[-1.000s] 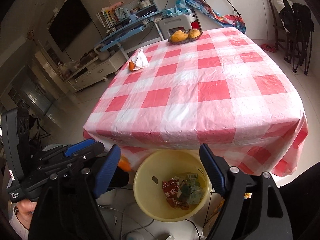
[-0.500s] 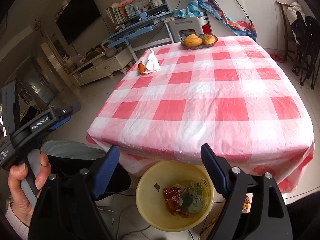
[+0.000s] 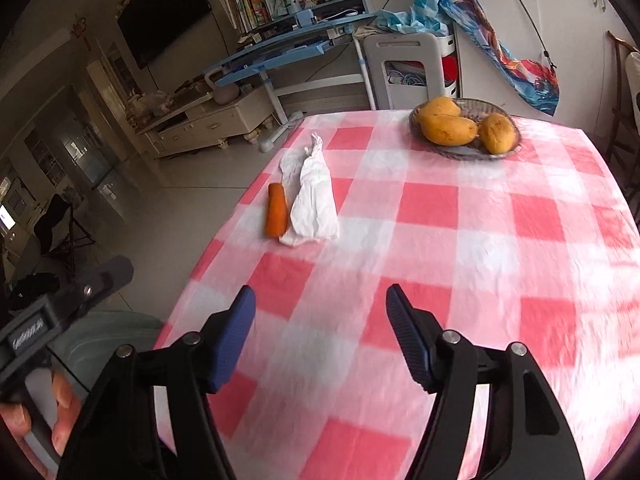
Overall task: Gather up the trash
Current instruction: 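Grasp the white tissue with the right gripper while the left gripper approaches the bread stick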
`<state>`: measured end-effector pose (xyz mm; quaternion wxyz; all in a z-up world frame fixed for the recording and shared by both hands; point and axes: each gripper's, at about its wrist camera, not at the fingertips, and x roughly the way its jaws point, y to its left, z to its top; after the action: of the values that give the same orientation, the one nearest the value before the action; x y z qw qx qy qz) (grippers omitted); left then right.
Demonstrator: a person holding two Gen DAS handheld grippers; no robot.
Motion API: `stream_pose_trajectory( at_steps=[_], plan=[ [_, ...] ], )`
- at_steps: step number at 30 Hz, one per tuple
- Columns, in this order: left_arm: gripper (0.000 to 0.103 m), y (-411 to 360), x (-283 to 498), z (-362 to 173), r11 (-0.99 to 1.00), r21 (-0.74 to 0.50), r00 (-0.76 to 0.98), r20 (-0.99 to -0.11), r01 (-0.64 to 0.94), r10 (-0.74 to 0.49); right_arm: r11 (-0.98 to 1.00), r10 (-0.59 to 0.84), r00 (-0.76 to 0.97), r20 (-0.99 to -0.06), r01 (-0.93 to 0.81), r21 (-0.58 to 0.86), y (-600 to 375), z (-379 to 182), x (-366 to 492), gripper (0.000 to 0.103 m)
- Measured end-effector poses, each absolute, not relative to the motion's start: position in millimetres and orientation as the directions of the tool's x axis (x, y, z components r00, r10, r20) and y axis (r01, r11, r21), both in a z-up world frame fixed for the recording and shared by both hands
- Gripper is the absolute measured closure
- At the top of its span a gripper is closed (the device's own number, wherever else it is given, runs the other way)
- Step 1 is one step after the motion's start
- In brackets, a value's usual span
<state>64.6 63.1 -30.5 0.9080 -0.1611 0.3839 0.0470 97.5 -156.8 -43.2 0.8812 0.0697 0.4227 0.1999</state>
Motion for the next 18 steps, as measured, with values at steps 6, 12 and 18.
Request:
stream_pose_trajectory(
  at_steps=[6, 12, 18],
  plan=[
    [0.034, 69, 104, -52, 0.924, -0.287, 0.646, -0.761, -0.252, -0.060, 0.914, 0.395, 0.540, -0.743, -0.313, 0.259, -119, -60, 171, 0.044],
    [0.032, 66, 135, -61, 0.933, -0.255, 0.634, -0.772, -0.254, -0.039, 0.920, 0.370, 0.527, -0.765, -0.323, 0.222, -107, -80, 203, 0.058],
    [0.033, 64, 153, -70, 0.931, -0.262, 0.606, -0.793, -0.255, -0.057, 0.877, 0.394, 0.486, -0.780, -0.453, 0.161, -107, -80, 185, 0.094]
  ],
)
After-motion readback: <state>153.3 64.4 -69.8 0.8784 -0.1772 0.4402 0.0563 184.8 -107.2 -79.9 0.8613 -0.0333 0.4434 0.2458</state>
